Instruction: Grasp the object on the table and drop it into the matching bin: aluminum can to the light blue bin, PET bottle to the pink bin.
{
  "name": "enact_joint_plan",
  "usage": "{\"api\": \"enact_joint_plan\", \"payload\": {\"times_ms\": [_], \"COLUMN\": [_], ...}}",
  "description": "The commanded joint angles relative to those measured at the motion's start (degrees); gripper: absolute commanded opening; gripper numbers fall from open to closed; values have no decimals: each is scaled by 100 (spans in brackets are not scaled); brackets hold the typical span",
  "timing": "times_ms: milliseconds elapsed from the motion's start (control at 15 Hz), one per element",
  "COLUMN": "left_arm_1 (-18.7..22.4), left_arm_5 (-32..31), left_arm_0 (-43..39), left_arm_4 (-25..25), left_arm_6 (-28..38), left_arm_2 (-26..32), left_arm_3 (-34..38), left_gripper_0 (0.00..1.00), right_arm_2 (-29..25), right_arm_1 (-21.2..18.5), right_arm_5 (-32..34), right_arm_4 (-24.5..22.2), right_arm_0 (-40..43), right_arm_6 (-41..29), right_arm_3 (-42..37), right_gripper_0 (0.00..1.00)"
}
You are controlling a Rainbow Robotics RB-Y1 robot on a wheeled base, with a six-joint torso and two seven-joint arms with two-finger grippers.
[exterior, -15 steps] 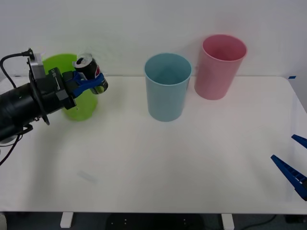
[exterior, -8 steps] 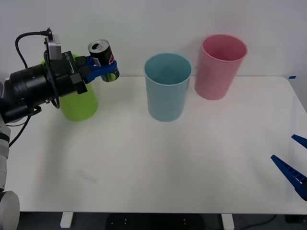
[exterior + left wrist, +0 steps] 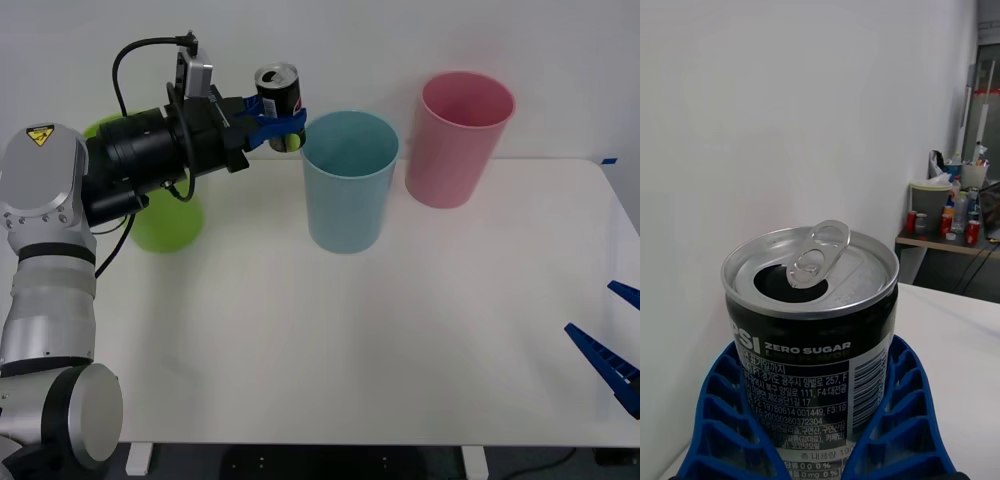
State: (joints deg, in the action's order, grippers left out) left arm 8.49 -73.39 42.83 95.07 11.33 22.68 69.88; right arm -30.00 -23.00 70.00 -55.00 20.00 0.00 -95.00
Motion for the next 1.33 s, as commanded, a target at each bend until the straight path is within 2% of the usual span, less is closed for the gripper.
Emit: {"api": "enact_joint_plan", "payload": {"times_ms": [67, 333, 667, 1000, 1333], "left_arm_1": [-251, -532, -541, -541, -576], "left_arm_5": [44, 194, 501, 809, 976], "left_arm_0": [243, 595, 1201, 1685, 1711], "left_arm_4": [592, 1260, 1646, 1849, 1866], "left_arm_6": [132, 352, 361, 361, 458], "left_arm_2": [201, 289, 289, 245, -27], "left_arm_3": [-1, -115, -836, -1460, -1460], "left_gripper_0": [1, 1, 1, 1, 1], "right_arm_2": [0, 0, 0, 0, 0], "right_arm_1": [0, 0, 0, 0, 0], "right_arm_5": [0, 0, 0, 0, 0], "right_arm_4": [0, 0, 0, 0, 0], "right_arm_0": [0, 0, 0, 0, 0], "right_arm_6": [0, 0, 0, 0, 0], "right_arm_3": [0, 0, 0, 0, 0], "right_gripper_0": [100, 100, 100, 100, 100]}}
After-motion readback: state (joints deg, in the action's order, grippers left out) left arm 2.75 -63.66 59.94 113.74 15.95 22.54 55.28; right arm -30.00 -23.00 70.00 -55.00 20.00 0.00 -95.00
